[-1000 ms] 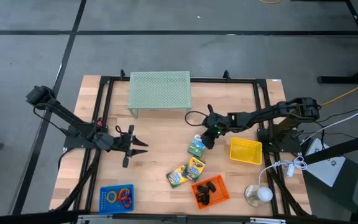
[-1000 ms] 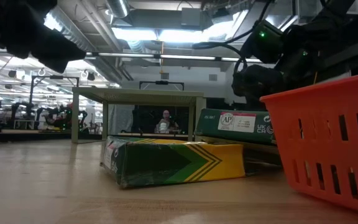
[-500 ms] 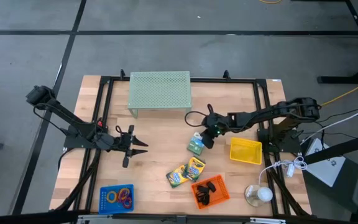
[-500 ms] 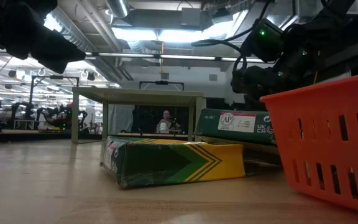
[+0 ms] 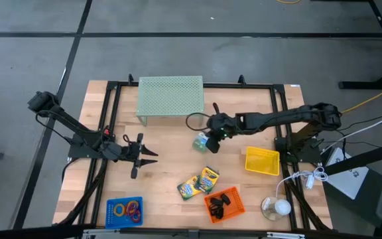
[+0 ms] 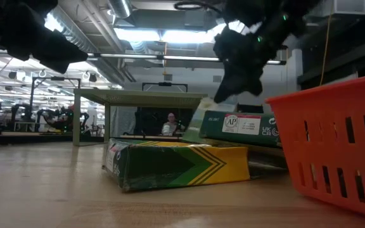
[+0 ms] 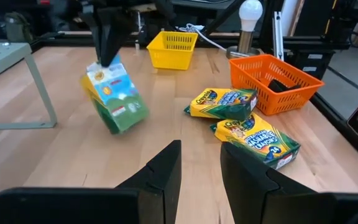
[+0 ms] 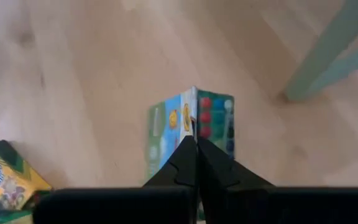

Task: Pick & Place Office Desk Supplies
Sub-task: Put the box of crayons into the yellow bin

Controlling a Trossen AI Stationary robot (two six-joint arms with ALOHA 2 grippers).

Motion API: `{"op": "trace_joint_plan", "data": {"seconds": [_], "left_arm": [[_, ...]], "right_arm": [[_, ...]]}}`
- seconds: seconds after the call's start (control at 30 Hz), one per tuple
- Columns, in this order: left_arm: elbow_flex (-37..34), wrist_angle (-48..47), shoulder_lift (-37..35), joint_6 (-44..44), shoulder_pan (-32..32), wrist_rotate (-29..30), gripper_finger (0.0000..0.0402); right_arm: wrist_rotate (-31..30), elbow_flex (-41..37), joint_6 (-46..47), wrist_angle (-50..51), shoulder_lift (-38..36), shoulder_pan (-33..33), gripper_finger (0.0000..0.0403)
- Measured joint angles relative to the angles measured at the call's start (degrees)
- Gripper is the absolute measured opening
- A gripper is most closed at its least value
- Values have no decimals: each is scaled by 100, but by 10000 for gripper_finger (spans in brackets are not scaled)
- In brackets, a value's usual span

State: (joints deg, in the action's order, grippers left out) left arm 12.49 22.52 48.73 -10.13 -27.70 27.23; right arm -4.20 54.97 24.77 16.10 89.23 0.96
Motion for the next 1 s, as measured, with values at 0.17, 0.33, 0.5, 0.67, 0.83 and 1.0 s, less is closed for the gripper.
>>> {"op": "trace_joint_plan", "data": {"seconds": [0.17, 0.33, 0.5, 0.67, 0.83, 1.0], "left_arm": [[0, 83, 0, 140, 0, -45, 110], [0, 378, 0, 423, 0, -88, 110], [0, 563, 0, 734, 7, -198, 110], [0, 571, 0, 931, 7, -200, 109], [0, 564, 0, 1079, 11, -368, 109], [0, 601, 0, 1246, 11, -707, 109]], "right_arm": [[-270, 959, 7, 1417, 0, -221, 1], [-359, 1887, 157, 2443, -4, -475, 1], [-898, 2704, 728, 3565, -7, -812, 0], [-1422, 3281, 1762, 4616, -7, -1208, 0], [-1822, 3537, 3325, 5527, -11, -1767, 0], [-2131, 3540, 4922, 6057, -11, -2421, 0]]}}
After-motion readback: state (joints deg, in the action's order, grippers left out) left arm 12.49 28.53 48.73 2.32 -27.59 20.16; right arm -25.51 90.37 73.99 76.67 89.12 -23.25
